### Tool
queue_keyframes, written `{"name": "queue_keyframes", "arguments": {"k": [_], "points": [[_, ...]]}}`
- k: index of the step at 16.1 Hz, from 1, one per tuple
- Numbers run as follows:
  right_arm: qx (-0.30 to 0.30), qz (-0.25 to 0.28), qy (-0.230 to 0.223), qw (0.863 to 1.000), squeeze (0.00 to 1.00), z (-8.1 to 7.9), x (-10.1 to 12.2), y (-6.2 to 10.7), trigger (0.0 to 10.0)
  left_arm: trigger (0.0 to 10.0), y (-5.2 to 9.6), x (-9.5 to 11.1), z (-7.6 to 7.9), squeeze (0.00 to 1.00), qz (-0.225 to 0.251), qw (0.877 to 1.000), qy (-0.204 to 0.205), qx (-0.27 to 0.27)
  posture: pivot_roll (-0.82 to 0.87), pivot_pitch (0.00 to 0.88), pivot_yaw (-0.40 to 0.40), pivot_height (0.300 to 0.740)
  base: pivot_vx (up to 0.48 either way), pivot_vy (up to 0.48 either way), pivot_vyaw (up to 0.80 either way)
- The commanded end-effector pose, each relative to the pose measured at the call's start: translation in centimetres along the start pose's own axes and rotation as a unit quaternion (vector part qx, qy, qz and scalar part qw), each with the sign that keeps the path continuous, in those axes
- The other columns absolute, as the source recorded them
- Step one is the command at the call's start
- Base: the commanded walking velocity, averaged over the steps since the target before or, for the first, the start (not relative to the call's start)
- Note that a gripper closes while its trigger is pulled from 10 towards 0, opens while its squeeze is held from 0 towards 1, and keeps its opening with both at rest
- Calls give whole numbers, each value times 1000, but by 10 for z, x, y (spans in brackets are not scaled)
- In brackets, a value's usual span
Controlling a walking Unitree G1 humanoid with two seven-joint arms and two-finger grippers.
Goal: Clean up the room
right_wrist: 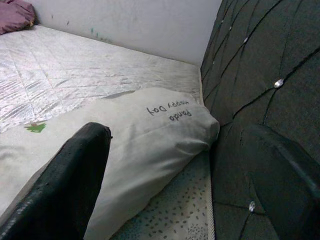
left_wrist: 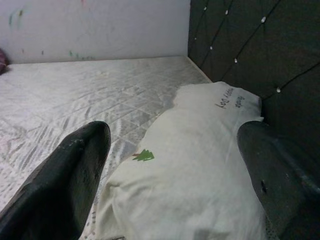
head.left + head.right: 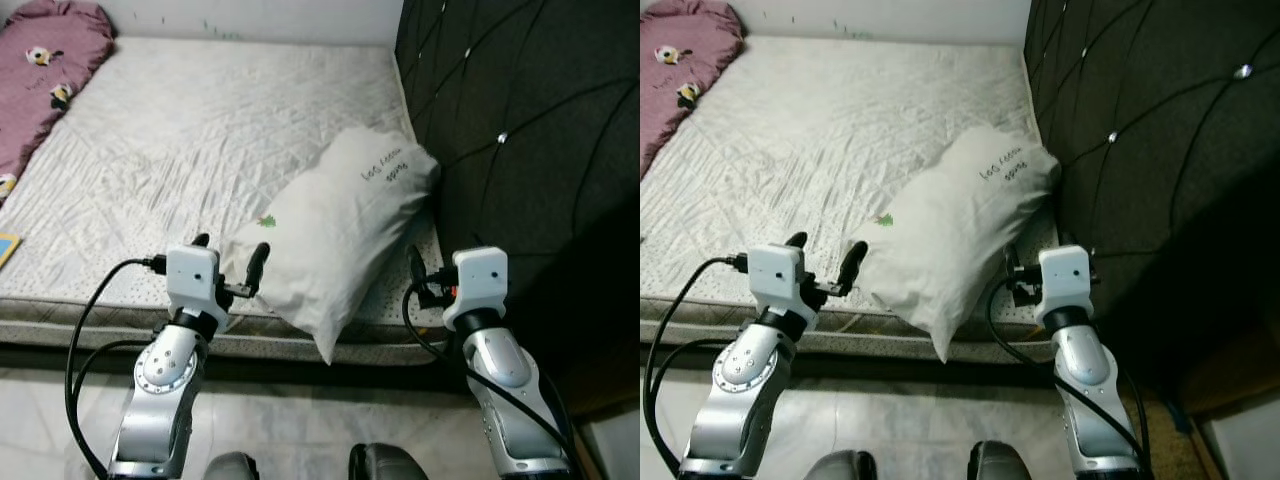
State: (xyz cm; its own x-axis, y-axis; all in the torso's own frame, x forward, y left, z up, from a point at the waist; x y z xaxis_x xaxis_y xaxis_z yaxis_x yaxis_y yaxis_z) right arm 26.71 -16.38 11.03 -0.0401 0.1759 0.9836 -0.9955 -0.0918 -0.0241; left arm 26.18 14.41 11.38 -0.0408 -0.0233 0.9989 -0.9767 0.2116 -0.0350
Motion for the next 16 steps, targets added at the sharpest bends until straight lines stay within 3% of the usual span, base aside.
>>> {"name": "queue_keyframes", "arguments": {"k": [1,16], "points": [[2,-2,0,1000,0,0,-1,1,10000,10000,1,1,2,0,2,1000,3,-2,-49,92,-10,740,281,0,0],[1,1,2,1000,0,1,-1,-3,10000,10000,-1,0,5,0,4,1000,8,-8,-46,73,-12,740,344,0,0]]}}
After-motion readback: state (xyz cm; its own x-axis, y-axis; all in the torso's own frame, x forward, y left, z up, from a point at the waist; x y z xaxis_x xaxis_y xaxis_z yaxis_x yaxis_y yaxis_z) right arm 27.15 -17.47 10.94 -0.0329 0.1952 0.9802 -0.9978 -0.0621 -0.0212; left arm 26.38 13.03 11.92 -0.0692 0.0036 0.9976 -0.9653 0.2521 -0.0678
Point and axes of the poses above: a point about 5 cm out from each wrist's last joint towards the gripper, its own y axis pointing back from the gripper into the wrist, its own x axis along the axis of the wrist's last joint, z = x × y, the point moved 1 cm from there along -y, pointing out of the wrist towards the gripper
